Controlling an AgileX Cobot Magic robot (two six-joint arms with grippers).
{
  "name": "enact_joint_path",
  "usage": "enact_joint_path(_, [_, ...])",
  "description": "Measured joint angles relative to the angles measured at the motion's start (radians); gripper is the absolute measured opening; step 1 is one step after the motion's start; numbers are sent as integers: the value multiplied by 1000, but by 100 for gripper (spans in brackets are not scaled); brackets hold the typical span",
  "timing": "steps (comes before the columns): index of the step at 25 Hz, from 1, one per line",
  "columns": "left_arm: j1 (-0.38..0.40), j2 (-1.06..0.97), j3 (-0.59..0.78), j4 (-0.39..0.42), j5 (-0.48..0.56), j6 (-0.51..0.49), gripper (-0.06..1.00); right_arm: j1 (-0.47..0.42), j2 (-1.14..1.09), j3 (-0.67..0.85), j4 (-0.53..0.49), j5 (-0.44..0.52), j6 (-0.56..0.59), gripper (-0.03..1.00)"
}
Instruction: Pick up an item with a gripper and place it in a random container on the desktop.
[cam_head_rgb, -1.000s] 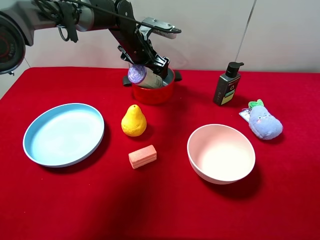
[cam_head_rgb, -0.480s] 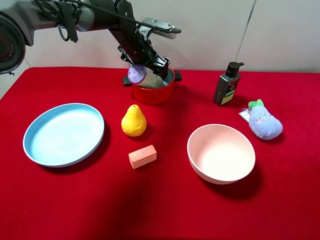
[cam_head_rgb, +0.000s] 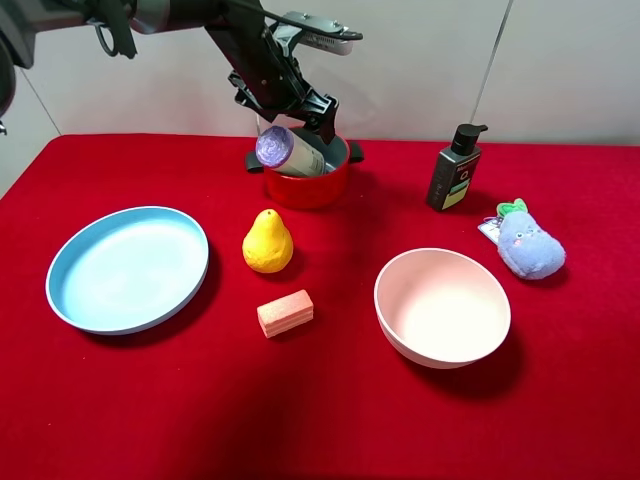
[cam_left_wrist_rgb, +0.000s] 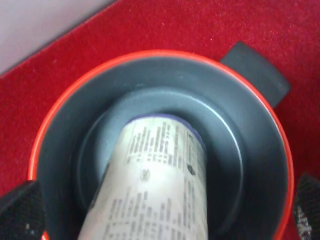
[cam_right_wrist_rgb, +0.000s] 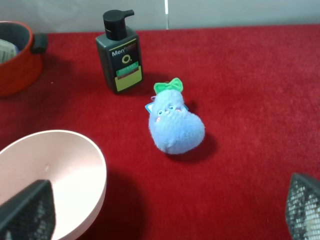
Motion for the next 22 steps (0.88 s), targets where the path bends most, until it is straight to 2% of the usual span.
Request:
enact_joint_path(13, [0, -102, 0, 2, 188, -9, 99, 0, 0, 0, 0, 0, 0, 69])
enact_joint_path(22, [0, -191, 0, 20, 387, -12, 100, 0, 0, 0, 0, 0, 0, 69])
